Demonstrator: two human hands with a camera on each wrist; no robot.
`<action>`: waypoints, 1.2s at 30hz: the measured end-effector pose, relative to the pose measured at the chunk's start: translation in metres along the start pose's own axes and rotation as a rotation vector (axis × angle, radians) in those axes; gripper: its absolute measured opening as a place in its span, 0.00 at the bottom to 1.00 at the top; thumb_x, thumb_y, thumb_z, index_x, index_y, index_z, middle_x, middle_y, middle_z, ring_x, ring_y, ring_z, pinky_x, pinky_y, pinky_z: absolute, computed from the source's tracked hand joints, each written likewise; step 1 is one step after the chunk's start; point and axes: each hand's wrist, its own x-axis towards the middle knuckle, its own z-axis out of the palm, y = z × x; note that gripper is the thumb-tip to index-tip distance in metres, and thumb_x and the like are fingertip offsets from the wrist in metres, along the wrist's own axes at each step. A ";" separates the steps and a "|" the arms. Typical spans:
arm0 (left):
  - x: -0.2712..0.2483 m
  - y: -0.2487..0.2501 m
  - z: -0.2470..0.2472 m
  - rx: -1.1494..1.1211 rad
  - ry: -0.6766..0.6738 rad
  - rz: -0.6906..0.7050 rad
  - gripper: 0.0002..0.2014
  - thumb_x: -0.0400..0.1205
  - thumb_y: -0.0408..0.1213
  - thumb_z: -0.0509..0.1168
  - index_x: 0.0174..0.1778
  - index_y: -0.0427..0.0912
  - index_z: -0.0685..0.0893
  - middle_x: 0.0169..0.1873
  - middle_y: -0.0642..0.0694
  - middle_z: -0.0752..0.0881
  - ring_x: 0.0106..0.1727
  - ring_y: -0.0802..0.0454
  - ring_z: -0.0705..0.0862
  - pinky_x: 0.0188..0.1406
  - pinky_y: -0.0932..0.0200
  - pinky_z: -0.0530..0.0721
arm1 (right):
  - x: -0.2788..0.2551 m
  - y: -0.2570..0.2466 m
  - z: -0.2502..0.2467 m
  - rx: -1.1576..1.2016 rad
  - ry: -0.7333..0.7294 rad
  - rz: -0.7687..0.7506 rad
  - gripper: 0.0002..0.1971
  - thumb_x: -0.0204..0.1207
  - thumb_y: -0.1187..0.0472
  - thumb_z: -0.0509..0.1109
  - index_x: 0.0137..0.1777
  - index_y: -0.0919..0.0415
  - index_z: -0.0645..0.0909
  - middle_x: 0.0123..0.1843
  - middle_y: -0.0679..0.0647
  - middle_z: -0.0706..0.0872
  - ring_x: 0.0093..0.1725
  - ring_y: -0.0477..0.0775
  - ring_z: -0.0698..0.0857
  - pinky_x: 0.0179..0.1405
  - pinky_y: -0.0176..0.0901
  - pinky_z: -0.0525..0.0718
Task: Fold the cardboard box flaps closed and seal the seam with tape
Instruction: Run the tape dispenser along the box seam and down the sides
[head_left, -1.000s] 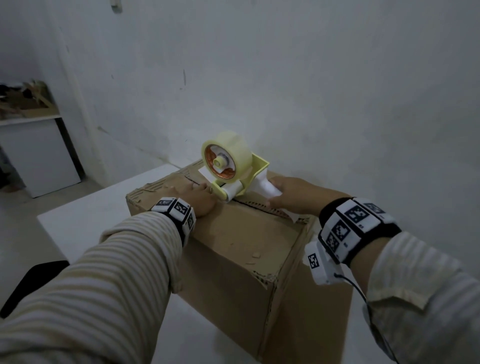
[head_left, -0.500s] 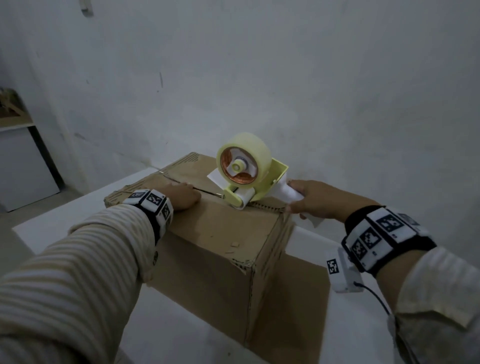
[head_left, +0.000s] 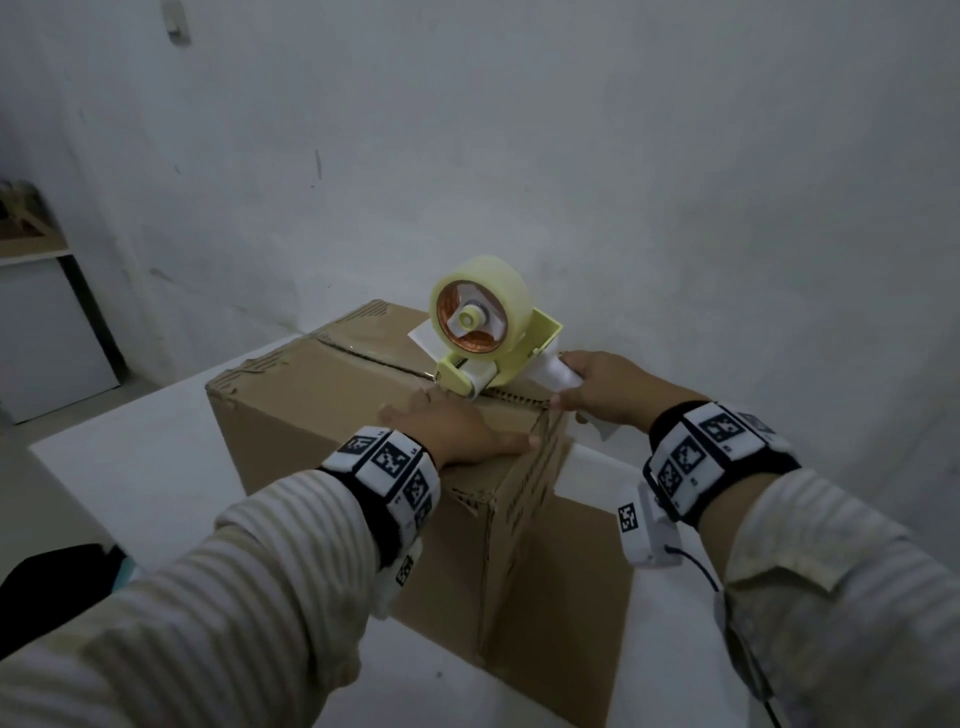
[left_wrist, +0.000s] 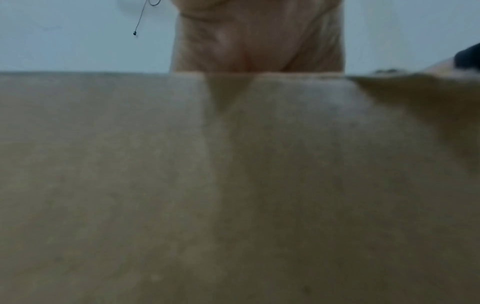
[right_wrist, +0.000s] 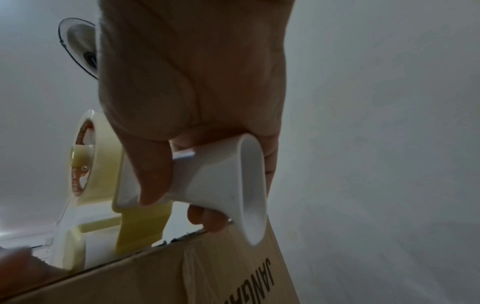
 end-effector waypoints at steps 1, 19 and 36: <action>-0.005 0.004 -0.001 -0.006 0.000 -0.019 0.63 0.56 0.84 0.55 0.83 0.48 0.52 0.85 0.40 0.47 0.85 0.39 0.46 0.77 0.25 0.48 | -0.001 0.001 0.001 -0.001 0.003 0.002 0.12 0.75 0.59 0.72 0.57 0.58 0.78 0.45 0.57 0.85 0.35 0.54 0.84 0.30 0.34 0.75; -0.010 0.006 0.009 -0.052 0.143 -0.069 0.58 0.58 0.80 0.55 0.80 0.44 0.63 0.81 0.42 0.62 0.83 0.39 0.55 0.76 0.26 0.52 | -0.018 0.007 0.017 0.032 0.018 -0.045 0.20 0.76 0.59 0.71 0.67 0.61 0.77 0.60 0.62 0.85 0.47 0.53 0.79 0.42 0.40 0.73; 0.011 0.005 0.000 0.055 0.138 0.122 0.41 0.75 0.66 0.48 0.81 0.46 0.58 0.82 0.37 0.57 0.83 0.35 0.54 0.80 0.36 0.56 | -0.073 0.051 -0.010 0.152 0.023 0.095 0.08 0.76 0.64 0.70 0.53 0.55 0.76 0.45 0.57 0.83 0.39 0.56 0.84 0.37 0.40 0.79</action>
